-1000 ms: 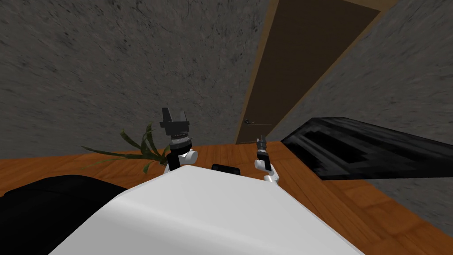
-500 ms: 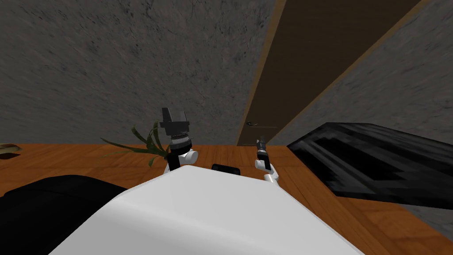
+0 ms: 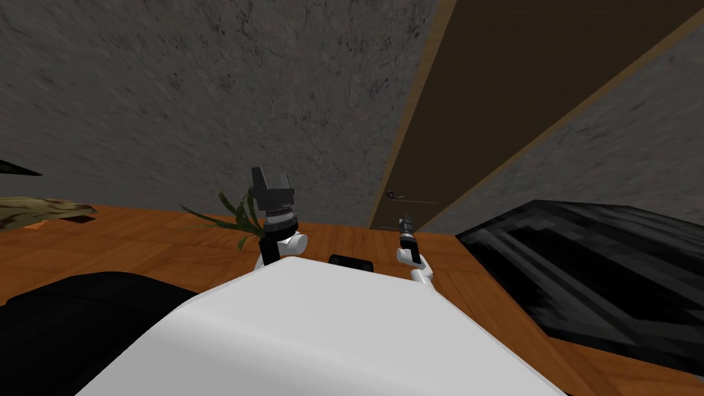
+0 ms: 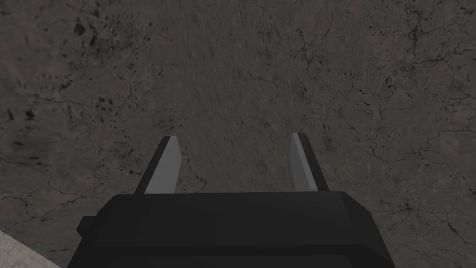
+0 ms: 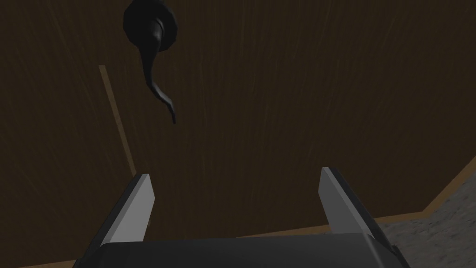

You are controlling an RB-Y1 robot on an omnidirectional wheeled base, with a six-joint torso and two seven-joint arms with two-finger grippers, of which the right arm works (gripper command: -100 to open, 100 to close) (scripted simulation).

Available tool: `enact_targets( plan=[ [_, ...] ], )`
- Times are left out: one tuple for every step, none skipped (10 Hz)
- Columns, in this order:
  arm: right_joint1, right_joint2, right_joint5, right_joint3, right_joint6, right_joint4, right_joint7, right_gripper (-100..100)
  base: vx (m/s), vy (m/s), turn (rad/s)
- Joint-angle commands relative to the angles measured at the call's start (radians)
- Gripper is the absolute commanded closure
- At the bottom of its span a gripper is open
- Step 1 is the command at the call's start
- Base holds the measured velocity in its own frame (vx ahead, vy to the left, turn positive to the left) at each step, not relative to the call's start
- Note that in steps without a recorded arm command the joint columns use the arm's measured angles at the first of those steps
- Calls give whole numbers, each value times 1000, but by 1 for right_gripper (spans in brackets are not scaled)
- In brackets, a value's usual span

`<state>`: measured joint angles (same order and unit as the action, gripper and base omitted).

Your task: Pull the door open

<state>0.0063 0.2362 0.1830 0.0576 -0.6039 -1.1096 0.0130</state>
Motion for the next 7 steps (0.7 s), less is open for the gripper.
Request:
enact_targets(
  plan=[
    [-20,4,2,1,-9,45,0,-100,49,-87,148],
    [-28,8,3,1,-11,65,1,-100,49,-90,154],
    [-36,11,4,1,-14,85,1,-100,47,-84,144],
    [-44,15,5,2,-17,106,2,-100,36,-85,122],
    [-52,18,6,2,-20,126,3,-100,44,-80,141],
    [-60,21,7,2,-23,146,4,-100,49,-87,134],
    [-74,27,9,3,-28,181,5,-100,61,-128,179]
  ],
)
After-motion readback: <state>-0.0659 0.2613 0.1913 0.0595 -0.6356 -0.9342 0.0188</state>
